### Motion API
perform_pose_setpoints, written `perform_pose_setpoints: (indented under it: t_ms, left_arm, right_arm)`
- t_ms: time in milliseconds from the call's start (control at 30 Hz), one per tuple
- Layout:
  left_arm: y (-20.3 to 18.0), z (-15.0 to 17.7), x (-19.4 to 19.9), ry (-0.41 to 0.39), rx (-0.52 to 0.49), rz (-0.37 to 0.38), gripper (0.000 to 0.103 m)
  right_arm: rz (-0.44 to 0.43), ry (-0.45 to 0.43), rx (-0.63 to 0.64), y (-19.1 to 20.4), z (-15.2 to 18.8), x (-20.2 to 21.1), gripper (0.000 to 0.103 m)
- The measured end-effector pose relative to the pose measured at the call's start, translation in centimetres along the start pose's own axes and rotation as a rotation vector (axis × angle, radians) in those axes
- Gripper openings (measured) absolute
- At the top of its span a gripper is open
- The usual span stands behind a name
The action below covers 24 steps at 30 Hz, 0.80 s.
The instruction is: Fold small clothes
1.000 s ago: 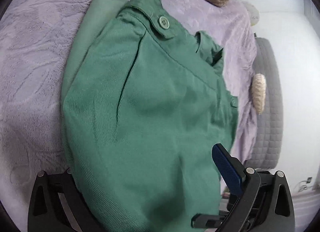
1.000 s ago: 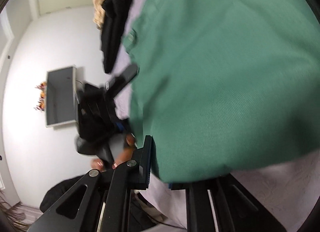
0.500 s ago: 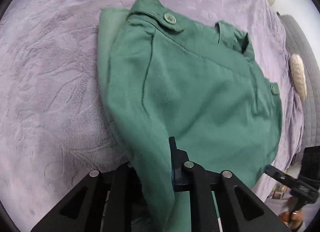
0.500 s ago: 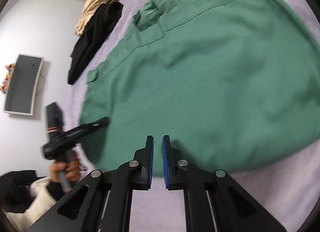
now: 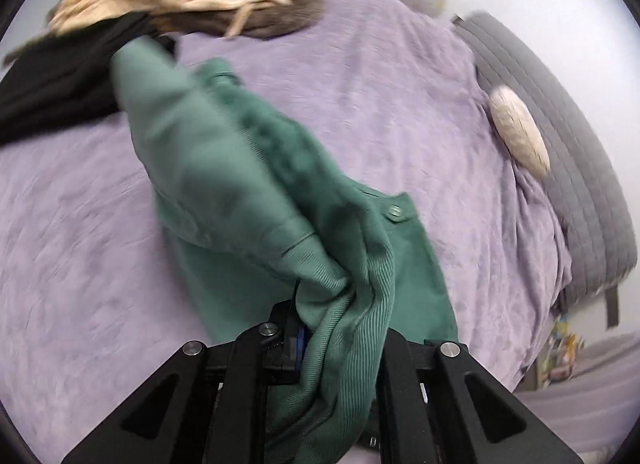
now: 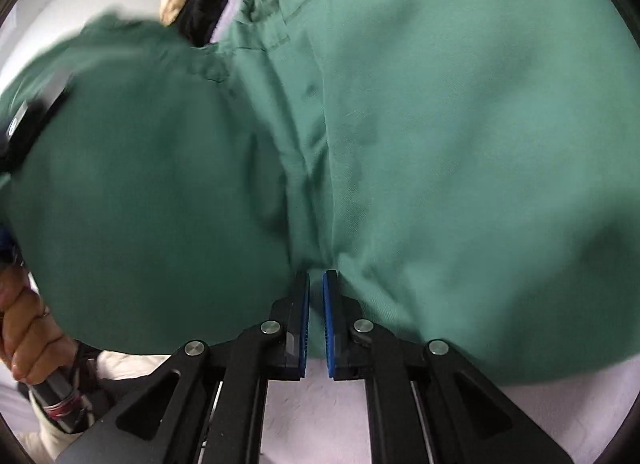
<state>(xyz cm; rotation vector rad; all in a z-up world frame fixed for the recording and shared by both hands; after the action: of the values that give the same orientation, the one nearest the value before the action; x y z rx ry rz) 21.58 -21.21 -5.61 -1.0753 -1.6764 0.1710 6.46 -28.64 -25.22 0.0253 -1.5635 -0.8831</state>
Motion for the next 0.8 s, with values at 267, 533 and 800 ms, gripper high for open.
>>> perform_pose_setpoints:
  t_ms: [267, 533, 800]
  left_arm:
    - [-8.5, 0.7, -16.6, 0.204, -0.159, -0.098, 0.012]
    - [-9.3, 4.0, -21.4, 0.285, -0.219, -0.267, 0.046]
    - [-11.9, 2.5, -15.2, 0.085, -0.198, -0.24, 0.101]
  right_arm:
    - [-0.087, -0.096, -0.193, -10.4, 0.6, 7.6, 0.01]
    - [-0.088, -0.096, -0.308, -17.4, 0.8, 10.4, 0.013]
    - [-0.102, -0.132, -0.225, -15.6, -1.0, 10.9, 0.071]
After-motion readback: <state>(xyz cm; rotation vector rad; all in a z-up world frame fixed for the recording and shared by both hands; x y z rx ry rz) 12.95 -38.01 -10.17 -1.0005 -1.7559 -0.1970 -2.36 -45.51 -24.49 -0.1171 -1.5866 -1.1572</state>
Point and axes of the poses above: each gripper's, at about its wrist camera, not at the fingertips, and x roughly against the way its jaws point, y to its left, z to its underside, the point moved 3 cm from there along -x, roughly the way its jaws point, and after that the axes turned 14 degrees about z, right-handed, at the moved point
